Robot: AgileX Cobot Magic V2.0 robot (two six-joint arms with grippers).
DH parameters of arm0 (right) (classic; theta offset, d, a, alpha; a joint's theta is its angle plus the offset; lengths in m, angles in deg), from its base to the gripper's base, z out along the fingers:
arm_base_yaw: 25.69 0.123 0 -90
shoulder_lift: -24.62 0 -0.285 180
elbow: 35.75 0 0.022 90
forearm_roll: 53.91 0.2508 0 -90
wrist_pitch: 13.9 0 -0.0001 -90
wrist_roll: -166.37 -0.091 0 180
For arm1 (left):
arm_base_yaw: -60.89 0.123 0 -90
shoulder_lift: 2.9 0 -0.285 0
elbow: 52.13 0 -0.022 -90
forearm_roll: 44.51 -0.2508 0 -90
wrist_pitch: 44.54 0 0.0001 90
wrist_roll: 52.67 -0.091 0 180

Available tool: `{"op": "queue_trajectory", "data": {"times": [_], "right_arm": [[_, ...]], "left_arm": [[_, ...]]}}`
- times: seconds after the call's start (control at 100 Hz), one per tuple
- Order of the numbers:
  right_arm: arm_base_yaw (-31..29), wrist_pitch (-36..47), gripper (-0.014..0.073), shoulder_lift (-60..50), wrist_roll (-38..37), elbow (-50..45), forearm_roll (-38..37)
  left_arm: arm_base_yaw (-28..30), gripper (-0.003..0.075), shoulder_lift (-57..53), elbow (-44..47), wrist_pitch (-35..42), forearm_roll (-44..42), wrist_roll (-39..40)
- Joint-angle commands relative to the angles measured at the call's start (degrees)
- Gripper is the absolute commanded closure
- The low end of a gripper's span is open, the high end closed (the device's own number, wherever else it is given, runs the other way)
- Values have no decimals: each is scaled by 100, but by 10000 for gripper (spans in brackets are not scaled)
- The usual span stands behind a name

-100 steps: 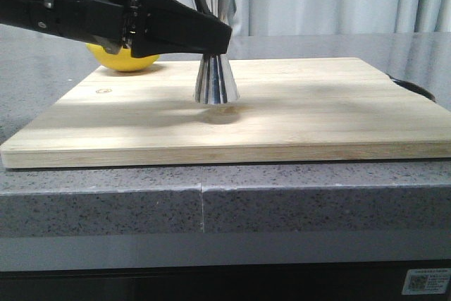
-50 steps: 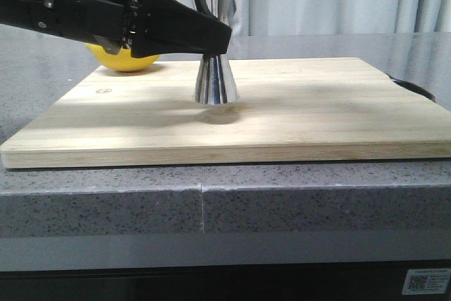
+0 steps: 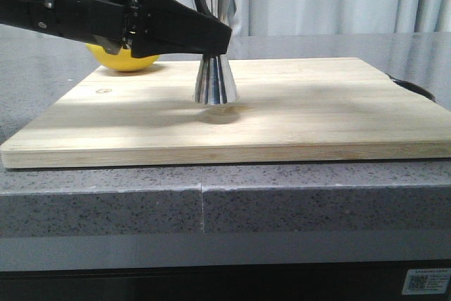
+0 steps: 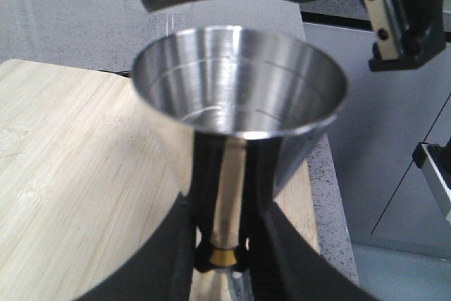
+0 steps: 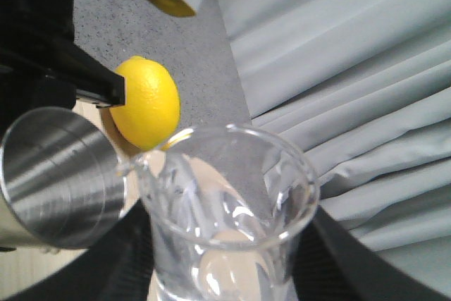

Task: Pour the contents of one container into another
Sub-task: 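Tilt the beaker with the right gripper, pouring liquid into the jigger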

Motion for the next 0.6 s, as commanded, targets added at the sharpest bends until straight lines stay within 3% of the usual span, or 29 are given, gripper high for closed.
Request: {"op": "queue_trajectory", "data": {"times": [0.0, 0.59], "right_arm": [[-9, 269, 401, -215, 1, 203, 10], [-9, 269, 401, -215, 1, 203, -322]], "left_arm": [[-43, 739, -251, -163, -315, 376, 51], [-43, 739, -251, -163, -315, 376, 51]]}}
